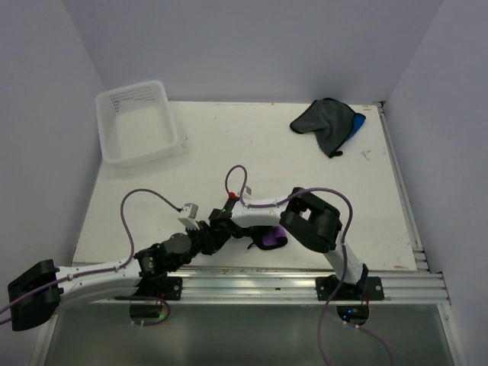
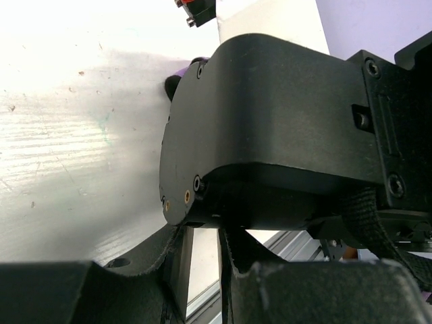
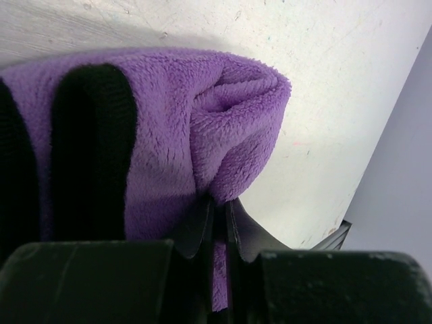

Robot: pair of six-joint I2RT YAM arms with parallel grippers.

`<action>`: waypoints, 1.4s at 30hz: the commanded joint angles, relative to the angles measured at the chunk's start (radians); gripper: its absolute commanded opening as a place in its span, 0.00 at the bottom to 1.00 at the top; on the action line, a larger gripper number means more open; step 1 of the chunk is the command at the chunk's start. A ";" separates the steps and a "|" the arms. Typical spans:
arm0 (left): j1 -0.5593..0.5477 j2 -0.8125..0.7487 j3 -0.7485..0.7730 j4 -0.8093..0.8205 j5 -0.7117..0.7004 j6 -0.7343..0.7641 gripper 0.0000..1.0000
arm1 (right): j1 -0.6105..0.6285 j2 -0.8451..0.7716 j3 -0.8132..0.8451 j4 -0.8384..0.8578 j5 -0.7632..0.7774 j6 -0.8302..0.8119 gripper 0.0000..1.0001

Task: Roll the towels
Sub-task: Roll the towel

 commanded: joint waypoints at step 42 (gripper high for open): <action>0.152 0.750 0.206 0.721 0.263 0.028 0.45 | -0.027 -0.426 -0.521 0.870 -0.486 -0.013 0.00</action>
